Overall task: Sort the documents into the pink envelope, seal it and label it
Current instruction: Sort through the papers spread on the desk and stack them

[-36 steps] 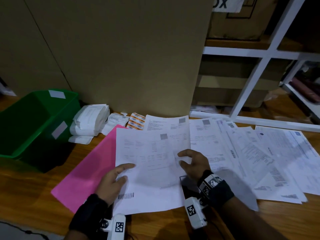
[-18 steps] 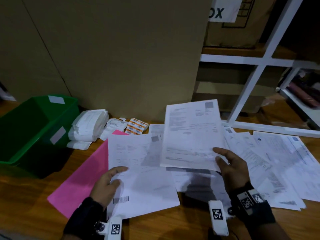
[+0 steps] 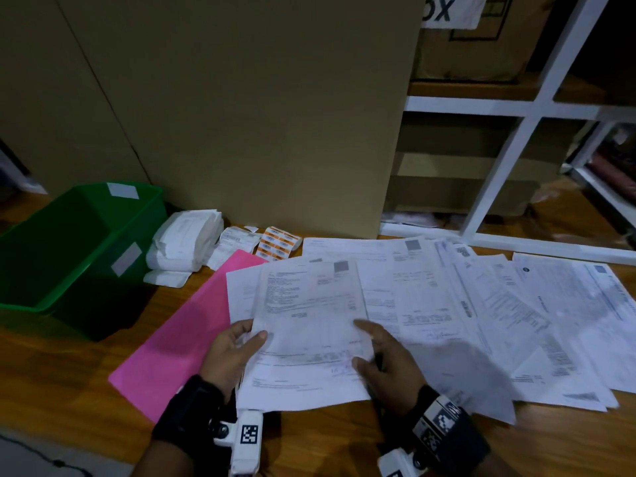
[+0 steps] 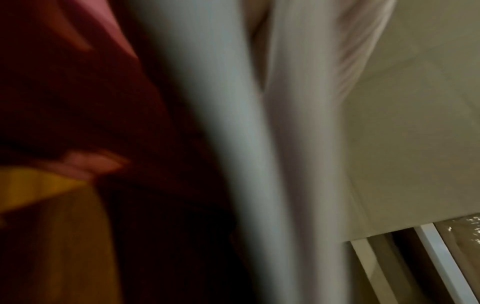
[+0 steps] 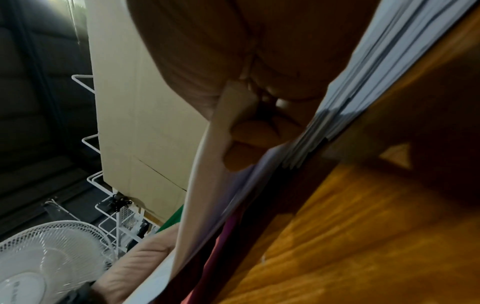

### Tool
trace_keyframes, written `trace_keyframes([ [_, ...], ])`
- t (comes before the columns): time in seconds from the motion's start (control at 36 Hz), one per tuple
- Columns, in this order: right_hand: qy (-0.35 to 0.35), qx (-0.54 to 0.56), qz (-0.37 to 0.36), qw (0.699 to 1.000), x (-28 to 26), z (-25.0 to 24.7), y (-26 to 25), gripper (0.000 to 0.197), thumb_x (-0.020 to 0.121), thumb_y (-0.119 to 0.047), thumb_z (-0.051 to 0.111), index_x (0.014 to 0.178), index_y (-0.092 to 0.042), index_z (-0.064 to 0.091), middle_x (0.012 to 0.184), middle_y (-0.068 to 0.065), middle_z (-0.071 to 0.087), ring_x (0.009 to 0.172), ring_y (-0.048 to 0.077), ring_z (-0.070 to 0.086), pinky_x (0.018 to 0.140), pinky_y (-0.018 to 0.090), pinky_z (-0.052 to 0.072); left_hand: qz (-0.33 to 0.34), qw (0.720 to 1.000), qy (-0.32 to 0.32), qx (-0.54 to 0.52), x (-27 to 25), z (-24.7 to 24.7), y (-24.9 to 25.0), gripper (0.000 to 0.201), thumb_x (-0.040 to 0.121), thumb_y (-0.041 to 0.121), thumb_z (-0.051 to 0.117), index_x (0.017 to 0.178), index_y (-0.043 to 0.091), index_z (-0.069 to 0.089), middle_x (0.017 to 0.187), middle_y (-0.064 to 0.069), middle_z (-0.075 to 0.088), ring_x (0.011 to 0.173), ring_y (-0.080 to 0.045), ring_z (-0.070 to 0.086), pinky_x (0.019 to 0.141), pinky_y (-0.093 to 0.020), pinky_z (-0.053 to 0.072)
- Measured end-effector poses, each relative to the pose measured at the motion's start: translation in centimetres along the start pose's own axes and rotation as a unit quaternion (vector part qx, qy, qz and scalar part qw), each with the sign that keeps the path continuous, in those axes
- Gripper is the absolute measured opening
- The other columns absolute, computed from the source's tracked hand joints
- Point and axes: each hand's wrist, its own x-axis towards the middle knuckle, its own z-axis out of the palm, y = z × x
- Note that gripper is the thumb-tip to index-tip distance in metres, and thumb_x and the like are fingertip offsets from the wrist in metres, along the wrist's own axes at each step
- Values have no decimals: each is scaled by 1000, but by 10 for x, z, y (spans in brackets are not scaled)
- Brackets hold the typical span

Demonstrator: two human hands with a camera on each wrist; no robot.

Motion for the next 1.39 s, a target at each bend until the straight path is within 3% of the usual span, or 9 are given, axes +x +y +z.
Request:
trace_keyframes([
  [0.08,-17,-52,12,998,7,-2,0,50,88,-25,63,138,-22,57,150,-24,29,129,4,45,111,26,38,-23,1000,11,-2,1,-2,-8,19,95,-1,61,110,-8,69,108,-23,74,99,-38,72,82,-39,61],
  [0.28,-4,-78,48,996,9,0,-12,54,88,-27,64,137,-41,47,127,-16,61,113,8,60,102,36,50,-36,999,29,6,-1,0,-15,17,94,0,63,100,-12,72,100,-26,74,98,-47,70,92,-56,56],
  [0.5,35,-164,31,985,11,0,-16,54,86,-29,66,137,-33,51,124,-6,55,113,15,55,101,36,49,-19,999,39,13,-8,6,-7,20,80,10,79,89,-8,76,91,-23,76,82,-37,74,71,-41,61],
  [0.67,75,-173,64,980,12,-6,-9,12,91,-20,61,91,-30,68,76,-13,60,80,9,58,67,10,39,-40,997,61,-28,-1,0,-14,60,80,36,83,81,-19,59,83,-32,67,73,-32,60,68,-39,50],
  [0.81,121,-80,112,983,8,-16,-8,39,91,-12,65,72,-45,63,83,-18,68,90,7,65,91,20,49,-38,998,46,-28,6,-8,-26,84,72,54,84,87,-21,49,83,-27,62,76,-32,57,74,-45,47],
  [0.89,158,-30,110,981,6,-26,-6,43,89,-3,65,78,-45,64,81,-11,69,81,2,67,85,17,53,-31,998,50,-26,2,-5,-21,72,79,43,82,85,-21,50,81,-34,62,74,-31,58,72,-43,47],
  [1.0,175,-59,107,977,6,-38,10,46,82,-1,69,90,-46,63,80,-7,71,92,21,69,93,31,52,-22,998,55,-6,1,-4,-18,51,85,33,79,75,-10,53,75,-21,60,71,-30,56,69,-41,48],
  [1.19,217,-85,110,966,4,-52,22,52,88,-6,60,133,-31,55,105,-1,68,96,16,58,94,26,45,-5,995,88,37,3,-1,-20,14,96,0,62,101,-13,62,105,-23,73,99,-37,71,91,-48,57],
  [1.39,230,-93,134,960,3,-59,29,59,87,-2,59,137,-32,50,85,-12,62,77,8,57,79,22,40,-4,993,106,48,4,-5,-21,14,99,12,61,90,0,63,101,-22,72,99,-41,68,97,-62,50],
])
